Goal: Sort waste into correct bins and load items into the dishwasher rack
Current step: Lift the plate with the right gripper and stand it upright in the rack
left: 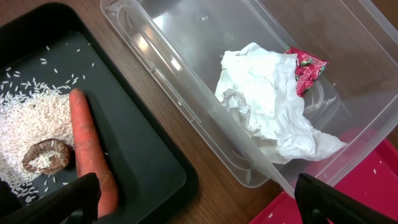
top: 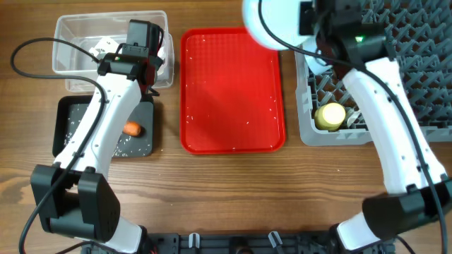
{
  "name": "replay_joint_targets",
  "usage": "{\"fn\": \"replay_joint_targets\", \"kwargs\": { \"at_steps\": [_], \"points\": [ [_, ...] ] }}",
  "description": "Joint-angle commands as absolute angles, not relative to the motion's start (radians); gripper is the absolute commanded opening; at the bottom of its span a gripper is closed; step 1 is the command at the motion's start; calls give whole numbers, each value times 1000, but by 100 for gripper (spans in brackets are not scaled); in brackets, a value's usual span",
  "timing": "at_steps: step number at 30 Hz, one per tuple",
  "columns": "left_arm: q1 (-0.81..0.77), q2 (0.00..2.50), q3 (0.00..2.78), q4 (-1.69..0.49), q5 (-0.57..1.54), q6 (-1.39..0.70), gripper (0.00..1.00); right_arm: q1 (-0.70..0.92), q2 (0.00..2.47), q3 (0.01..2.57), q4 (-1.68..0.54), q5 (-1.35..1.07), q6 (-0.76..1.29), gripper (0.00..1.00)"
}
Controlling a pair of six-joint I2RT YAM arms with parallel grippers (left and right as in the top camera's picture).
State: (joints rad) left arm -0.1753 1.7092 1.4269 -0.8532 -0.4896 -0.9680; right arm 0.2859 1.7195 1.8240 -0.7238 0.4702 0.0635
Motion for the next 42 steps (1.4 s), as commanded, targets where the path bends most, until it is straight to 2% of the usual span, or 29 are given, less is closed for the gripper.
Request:
{"fn": "replay_joint_targets", "kwargs": {
  "at_steps": [1, 3, 6, 9, 12, 20, 29, 30, 31, 32, 33, 39, 41, 42],
  "points": [
    [-172, 1716, 1433, -854, -513, -984, 100, 276, 1711, 1832, -638, 991, -97, 4],
    [-172, 1716, 1433, -854, -513, -984, 100, 234, 1711, 1831, -595, 992, -159, 4],
    [-172, 1716, 1433, -854, -513, -984, 100, 117, 1711, 1813, -551, 817, -253, 5],
    [-172, 1716, 1433, -854, -513, -984, 100, -28, 1713, 1769, -516, 659, -262, 4],
    [-172, 1716, 1433, -854, -513, -984, 100, -75, 1737, 1764, -512, 638, -263, 4],
    [-172, 1716, 1433, -854, -513, -984, 100, -72, 1919, 1763, -517, 594, -341, 4],
    [-172, 1716, 1433, -854, -513, -984, 100, -63, 1956, 1762, -524, 632, -340, 4],
    [-172, 1716, 1433, -854, -513, -984, 100, -63, 1956, 1762, -524, 629, -339, 13],
    [-172, 1716, 1433, -854, -513, -984, 100, -62, 1956, 1762, -525, 627, -336, 29],
    [-172, 1716, 1433, -854, -513, -984, 100, -62, 1956, 1762, -524, 627, -305, 53],
    [-172, 1716, 1433, -854, -513, -984, 100, -59, 1956, 1762, -524, 616, -279, 61],
    [-172, 1716, 1433, -854, -513, -984, 100, -9, 1888, 1763, -545, 590, -120, 81],
    [-172, 1716, 1433, -854, -513, -984, 100, 28, 1800, 1763, -587, 573, -71, 93],
    [-172, 1716, 1433, -854, -513, -984, 100, 60, 1709, 1763, -633, 490, -71, 100]
  ]
}}
